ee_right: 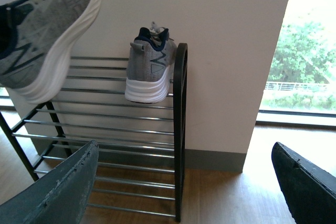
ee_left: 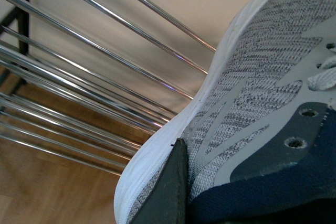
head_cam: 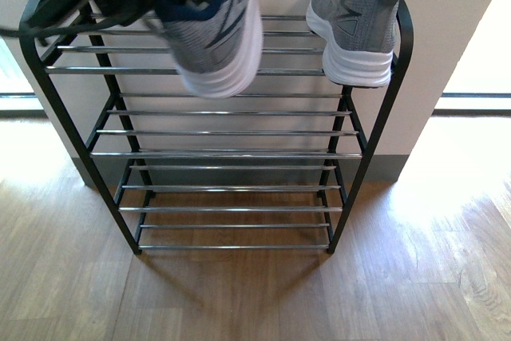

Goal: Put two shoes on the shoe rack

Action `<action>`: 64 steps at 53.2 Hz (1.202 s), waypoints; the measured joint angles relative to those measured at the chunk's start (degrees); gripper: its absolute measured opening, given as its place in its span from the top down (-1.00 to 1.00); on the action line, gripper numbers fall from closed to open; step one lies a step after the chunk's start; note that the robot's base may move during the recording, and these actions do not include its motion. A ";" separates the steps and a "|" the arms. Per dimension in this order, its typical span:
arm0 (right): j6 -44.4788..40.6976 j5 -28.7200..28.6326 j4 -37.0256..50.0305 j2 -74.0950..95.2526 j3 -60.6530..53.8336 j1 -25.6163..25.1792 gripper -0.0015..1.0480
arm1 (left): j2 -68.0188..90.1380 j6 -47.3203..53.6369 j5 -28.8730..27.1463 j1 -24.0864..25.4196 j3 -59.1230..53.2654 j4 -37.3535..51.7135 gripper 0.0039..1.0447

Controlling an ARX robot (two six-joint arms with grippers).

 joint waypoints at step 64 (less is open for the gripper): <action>0.00 0.00 0.00 0.00 0.00 0.00 -0.82 | 27.67 3.89 4.37 -3.91 46.14 -32.41 0.98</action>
